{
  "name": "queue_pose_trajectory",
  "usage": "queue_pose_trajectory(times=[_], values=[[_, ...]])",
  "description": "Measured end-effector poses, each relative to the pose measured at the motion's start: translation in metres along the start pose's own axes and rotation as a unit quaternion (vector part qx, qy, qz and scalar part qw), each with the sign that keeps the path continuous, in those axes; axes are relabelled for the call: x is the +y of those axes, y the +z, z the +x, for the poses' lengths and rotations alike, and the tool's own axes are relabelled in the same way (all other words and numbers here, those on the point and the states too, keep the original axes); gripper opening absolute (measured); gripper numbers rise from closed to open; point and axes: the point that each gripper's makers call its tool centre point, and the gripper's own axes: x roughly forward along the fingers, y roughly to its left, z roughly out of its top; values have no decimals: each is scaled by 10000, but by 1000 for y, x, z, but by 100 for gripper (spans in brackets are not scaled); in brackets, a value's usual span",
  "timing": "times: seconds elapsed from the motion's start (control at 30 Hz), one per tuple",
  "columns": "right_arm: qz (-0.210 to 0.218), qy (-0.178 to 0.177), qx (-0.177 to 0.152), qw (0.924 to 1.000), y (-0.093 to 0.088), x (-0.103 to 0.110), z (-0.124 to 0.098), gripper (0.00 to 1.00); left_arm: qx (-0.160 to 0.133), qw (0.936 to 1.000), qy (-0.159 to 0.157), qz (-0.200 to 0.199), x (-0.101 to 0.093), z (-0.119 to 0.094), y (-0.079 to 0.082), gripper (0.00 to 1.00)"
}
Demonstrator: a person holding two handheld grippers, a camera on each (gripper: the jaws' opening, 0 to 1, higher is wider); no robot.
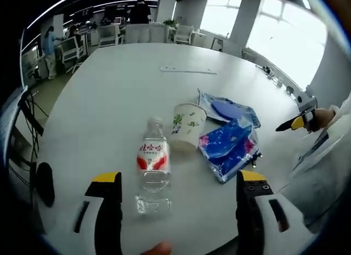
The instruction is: Arrange the tabletop items into an orderly group along one side of the table until the central work area is clear of visible clutter.
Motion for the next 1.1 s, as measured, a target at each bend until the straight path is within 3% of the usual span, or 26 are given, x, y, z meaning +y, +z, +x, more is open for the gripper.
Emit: queue_pose_trajectory(times=[0.2,0.53,0.67,1.1], values=[[5,20,3,10000,0,1,0,73,53,9997,168,-170,9,8,-1,87],[164,56,-41,9998,0,-1,0,71,-290,9941,321,-991,22,20,4,84],[185,62,-30,9998,-1,-1,1,71,-246,9940,362,-1001,24,28,1,78],[229,61,9,9997,-3,-1,2,69,-201,9896,659,-1262,34,49,1,78]])
